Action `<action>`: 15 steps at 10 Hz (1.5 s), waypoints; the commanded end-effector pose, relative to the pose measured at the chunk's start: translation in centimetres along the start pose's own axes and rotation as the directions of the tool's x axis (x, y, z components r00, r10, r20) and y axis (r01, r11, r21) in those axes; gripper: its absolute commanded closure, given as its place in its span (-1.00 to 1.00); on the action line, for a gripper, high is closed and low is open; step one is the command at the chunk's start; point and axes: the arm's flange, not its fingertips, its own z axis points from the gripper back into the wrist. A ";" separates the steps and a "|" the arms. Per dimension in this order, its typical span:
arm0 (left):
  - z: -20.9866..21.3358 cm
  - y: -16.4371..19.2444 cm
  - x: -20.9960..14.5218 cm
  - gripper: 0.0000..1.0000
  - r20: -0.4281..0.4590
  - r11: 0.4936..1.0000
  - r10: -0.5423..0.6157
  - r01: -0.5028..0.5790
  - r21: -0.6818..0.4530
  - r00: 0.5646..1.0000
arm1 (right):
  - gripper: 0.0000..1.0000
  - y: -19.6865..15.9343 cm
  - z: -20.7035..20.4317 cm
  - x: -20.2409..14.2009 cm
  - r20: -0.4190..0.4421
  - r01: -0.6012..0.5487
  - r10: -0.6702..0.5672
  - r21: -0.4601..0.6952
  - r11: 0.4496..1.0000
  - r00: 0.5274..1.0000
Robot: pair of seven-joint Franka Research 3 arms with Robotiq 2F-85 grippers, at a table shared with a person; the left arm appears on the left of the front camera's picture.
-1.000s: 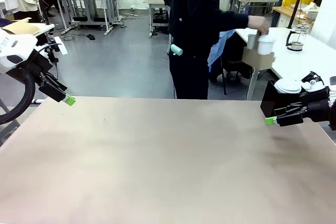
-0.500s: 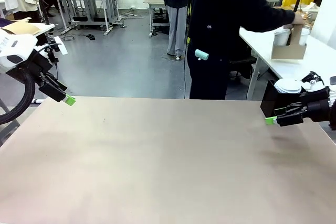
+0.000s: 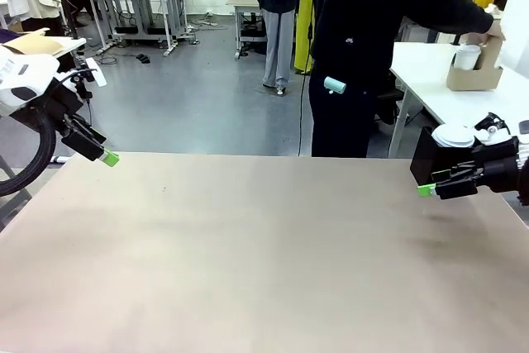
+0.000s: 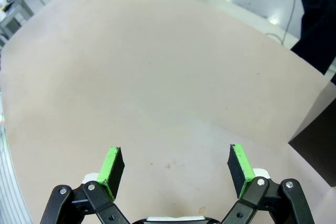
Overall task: Pour a drink into a cup and package it in a carrier.
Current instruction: Insert the held 600 ml Paper Cup into the Cup Carrier.
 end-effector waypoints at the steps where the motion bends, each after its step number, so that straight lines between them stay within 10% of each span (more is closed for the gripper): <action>1: 0.2 -0.1 0.1 -1.00 0.016 1.000 0.014 -0.014 -0.010 1.000 | -1.00 -0.1 0.3 0.0 -0.001 -0.005 0.005 0.009 1.000 1.000; 15: 0.2 -0.1 0.1 -1.00 0.016 1.000 0.014 -0.014 -0.010 1.000 | -1.00 -0.1 0.3 0.0 -0.001 -0.005 0.005 0.009 1.000 1.000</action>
